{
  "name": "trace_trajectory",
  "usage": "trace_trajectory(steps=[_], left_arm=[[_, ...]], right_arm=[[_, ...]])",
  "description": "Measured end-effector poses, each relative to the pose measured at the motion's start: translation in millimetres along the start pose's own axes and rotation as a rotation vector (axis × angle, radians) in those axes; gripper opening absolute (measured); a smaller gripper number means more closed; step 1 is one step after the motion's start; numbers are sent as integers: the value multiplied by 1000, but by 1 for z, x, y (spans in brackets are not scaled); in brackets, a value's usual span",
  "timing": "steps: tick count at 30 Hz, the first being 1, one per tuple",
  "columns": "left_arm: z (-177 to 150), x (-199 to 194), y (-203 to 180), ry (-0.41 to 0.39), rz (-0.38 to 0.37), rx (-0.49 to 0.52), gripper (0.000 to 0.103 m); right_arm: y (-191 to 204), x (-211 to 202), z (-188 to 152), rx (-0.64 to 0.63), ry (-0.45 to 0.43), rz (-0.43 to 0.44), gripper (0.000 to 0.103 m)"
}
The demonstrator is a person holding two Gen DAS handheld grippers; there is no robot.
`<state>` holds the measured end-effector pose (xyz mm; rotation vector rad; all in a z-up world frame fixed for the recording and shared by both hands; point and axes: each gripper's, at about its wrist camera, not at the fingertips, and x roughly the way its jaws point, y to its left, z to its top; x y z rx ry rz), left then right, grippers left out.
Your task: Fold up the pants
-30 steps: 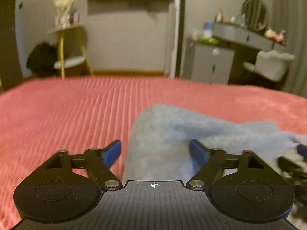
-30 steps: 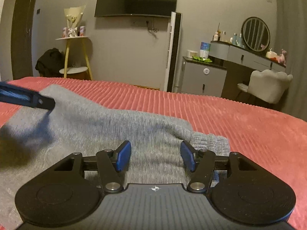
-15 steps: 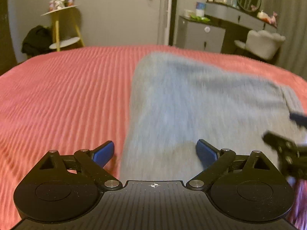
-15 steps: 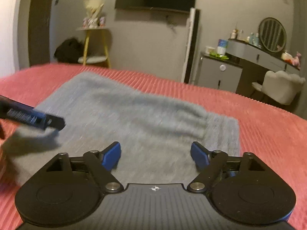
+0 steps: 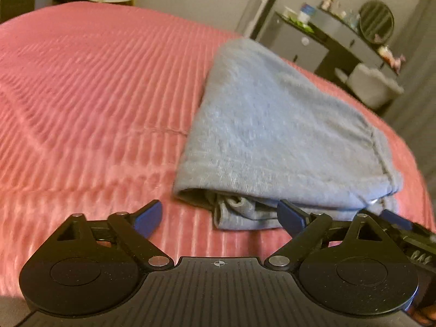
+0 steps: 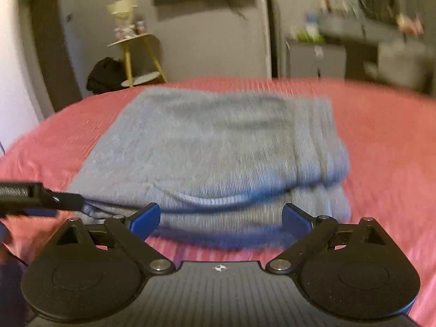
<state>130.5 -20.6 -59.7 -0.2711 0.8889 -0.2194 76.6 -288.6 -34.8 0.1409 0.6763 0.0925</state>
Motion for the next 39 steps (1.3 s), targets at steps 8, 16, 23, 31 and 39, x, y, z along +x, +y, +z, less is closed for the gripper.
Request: trace_trajectory(steps=[8, 16, 23, 31, 39], left_arm=[[1, 3, 18, -26, 111, -45, 95], [-16, -29, 2, -64, 224, 44, 92], [-43, -58, -24, -55, 175, 187, 94], [-41, -52, -19, -5, 151, 118, 95], [-45, -35, -29, 41, 186, 167, 95]], right_arm=[[-9, -4, -5, 76, -9, -50, 95], [-11, -23, -22, 145, 60, -87, 97], [29, -38, -38, 3, 78, -111, 98], [43, -39, -40, -64, 65, -190, 98], [36, -35, -39, -32, 55, -178, 98]])
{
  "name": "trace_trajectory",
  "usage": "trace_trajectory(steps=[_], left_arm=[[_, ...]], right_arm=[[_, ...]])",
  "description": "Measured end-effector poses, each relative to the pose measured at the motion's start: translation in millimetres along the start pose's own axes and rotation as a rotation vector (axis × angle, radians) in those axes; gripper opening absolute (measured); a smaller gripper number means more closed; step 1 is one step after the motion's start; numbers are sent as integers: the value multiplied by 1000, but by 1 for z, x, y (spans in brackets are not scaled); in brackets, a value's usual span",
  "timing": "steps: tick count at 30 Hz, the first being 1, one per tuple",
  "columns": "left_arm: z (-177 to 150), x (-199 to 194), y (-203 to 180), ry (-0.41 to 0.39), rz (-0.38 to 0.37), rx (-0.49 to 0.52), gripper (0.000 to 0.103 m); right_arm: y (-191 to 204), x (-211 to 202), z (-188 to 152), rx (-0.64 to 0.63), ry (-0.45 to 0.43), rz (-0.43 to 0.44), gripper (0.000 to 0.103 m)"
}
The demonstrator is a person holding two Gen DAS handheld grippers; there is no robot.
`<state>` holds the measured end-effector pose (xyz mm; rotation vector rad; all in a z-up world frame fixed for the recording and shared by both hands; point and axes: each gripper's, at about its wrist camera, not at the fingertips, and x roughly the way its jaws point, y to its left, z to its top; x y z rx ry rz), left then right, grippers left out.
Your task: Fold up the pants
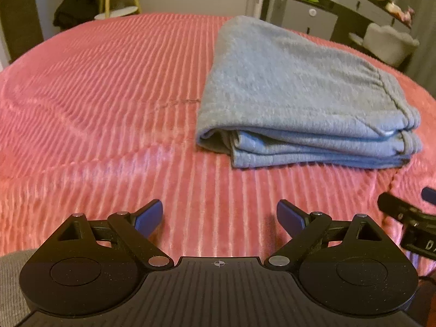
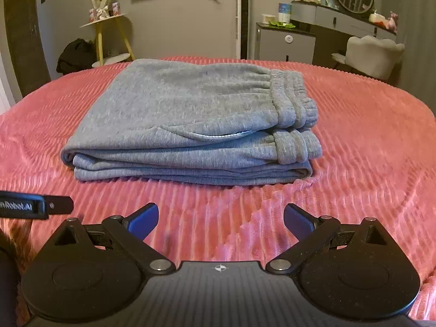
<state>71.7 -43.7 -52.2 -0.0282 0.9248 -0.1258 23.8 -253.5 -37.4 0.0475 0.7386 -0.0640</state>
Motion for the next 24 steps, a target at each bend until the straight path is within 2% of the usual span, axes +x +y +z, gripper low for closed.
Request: trace_trajectory(steps=[6, 24], left_arm=[[-2, 5, -10, 0, 13, 59, 95], [-1, 2, -6, -15, -3, 39, 95]], right_arm=[[1, 1, 0, -3, -11, 14, 98], [3, 1, 0, -8, -16, 14, 98]])
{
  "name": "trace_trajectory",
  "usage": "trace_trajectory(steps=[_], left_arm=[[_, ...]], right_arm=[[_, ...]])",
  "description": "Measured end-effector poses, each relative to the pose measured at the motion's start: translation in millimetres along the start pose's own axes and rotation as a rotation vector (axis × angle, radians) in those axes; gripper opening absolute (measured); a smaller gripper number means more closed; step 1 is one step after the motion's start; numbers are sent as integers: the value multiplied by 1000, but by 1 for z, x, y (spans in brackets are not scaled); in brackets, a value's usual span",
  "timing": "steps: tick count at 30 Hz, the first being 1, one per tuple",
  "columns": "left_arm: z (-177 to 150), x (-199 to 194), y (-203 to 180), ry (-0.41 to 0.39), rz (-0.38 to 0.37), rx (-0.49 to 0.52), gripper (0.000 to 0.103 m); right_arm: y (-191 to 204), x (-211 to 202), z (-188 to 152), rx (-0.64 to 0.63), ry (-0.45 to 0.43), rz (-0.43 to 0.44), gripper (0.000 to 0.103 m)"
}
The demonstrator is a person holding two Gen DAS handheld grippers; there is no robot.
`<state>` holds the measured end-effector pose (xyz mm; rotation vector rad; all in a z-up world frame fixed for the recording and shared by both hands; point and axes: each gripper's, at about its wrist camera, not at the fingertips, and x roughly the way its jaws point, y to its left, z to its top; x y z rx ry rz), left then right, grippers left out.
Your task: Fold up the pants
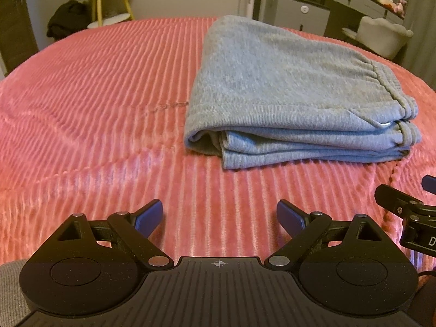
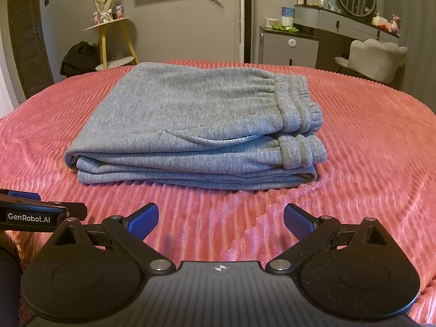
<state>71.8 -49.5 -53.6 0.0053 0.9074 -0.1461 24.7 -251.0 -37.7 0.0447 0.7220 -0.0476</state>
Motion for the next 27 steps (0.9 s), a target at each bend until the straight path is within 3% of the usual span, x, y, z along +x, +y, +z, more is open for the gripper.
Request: trace_trajectory(steps=[27], left_arm=[[0, -1, -1, 2, -11, -5, 95]], right_arm=[[-1, -1, -1, -4, 2, -6, 98]])
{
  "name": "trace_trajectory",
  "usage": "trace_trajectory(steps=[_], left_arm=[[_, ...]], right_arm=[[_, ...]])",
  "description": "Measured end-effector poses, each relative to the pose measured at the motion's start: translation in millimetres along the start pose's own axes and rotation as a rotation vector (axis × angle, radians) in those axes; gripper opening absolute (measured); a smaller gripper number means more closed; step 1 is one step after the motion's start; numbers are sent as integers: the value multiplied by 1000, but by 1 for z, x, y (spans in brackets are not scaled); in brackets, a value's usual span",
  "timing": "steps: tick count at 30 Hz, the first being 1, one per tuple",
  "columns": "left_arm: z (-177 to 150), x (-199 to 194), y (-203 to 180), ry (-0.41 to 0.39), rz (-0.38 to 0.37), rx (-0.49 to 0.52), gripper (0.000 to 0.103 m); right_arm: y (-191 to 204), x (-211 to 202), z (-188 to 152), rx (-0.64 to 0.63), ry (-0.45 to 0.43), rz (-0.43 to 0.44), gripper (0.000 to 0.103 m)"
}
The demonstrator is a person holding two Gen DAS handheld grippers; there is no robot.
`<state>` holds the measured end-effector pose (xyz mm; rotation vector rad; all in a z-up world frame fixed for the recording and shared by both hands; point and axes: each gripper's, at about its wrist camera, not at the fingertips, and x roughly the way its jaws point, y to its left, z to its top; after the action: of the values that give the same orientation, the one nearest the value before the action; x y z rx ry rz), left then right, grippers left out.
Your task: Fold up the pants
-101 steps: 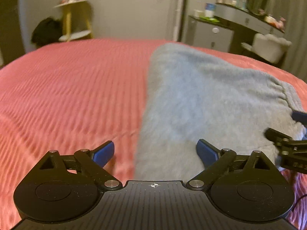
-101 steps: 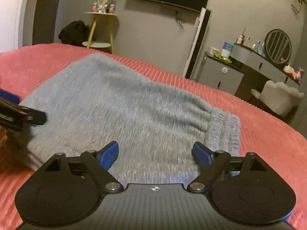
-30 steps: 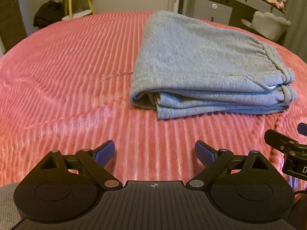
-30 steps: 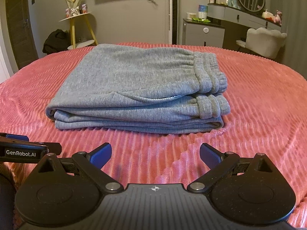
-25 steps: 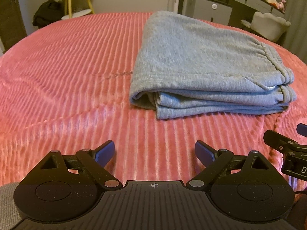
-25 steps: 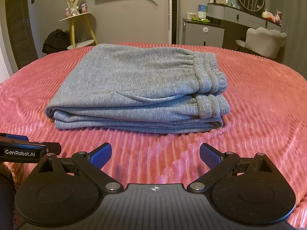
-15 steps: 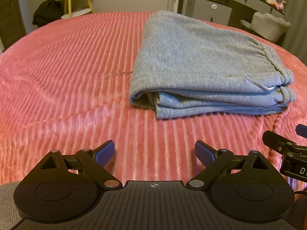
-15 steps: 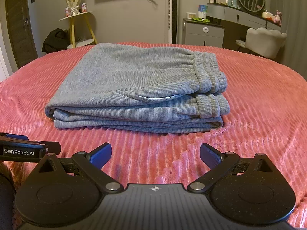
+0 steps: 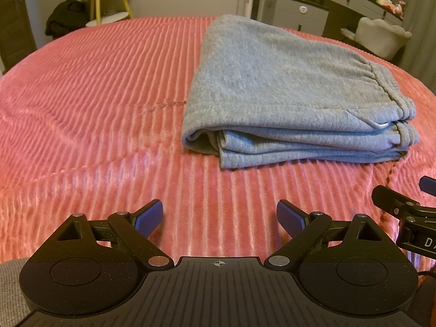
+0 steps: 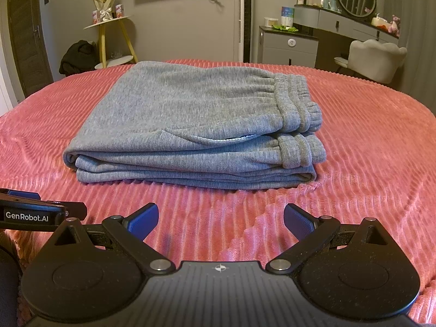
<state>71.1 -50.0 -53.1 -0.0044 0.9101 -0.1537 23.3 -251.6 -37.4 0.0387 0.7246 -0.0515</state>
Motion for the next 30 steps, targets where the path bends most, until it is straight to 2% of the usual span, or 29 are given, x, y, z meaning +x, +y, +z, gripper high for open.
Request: trace_trajectory(steps=[30], left_arm=[[1, 0, 2, -5, -16, 2, 95]], right_arm=[[0, -1, 0, -1, -2, -1, 98]])
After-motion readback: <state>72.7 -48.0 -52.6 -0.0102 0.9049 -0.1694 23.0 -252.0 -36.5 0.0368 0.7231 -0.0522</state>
